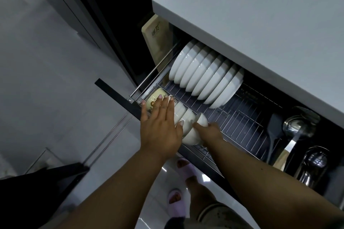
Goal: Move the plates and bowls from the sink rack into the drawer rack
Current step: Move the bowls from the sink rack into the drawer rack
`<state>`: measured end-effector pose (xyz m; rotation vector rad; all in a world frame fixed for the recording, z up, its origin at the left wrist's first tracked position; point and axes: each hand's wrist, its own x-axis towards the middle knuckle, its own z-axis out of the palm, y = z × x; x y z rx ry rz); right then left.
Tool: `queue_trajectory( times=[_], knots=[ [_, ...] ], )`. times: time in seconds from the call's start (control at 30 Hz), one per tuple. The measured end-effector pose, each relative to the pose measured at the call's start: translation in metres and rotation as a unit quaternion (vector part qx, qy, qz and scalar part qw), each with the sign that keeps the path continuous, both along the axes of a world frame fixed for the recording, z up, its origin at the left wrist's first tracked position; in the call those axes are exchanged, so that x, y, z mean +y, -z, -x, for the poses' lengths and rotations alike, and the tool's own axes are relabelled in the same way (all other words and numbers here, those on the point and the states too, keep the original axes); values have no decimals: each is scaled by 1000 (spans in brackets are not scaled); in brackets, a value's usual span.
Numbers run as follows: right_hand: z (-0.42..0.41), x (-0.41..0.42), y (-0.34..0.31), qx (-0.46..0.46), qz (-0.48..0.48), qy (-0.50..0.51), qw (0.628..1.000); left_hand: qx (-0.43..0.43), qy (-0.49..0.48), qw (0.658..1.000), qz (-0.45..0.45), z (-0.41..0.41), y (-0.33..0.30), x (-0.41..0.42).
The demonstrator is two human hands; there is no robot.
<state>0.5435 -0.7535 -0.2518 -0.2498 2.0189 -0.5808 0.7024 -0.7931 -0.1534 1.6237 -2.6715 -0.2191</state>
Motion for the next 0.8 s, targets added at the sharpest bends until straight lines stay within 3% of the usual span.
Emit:
queue_trajectory(
  times=[0.47, 0.67, 0.8],
  knots=[
    [4, 9, -23, -45, 2, -27, 999, -9, 1, 1000, 1, 0, -2, 0],
    [17, 21, -46, 6, 23, -71, 997, -41, 7, 997, -64, 1, -16, -1],
    [24, 38, -70, 14, 63, -43, 997, 20, 9, 995, -97, 3, -30, 7]
  ],
)
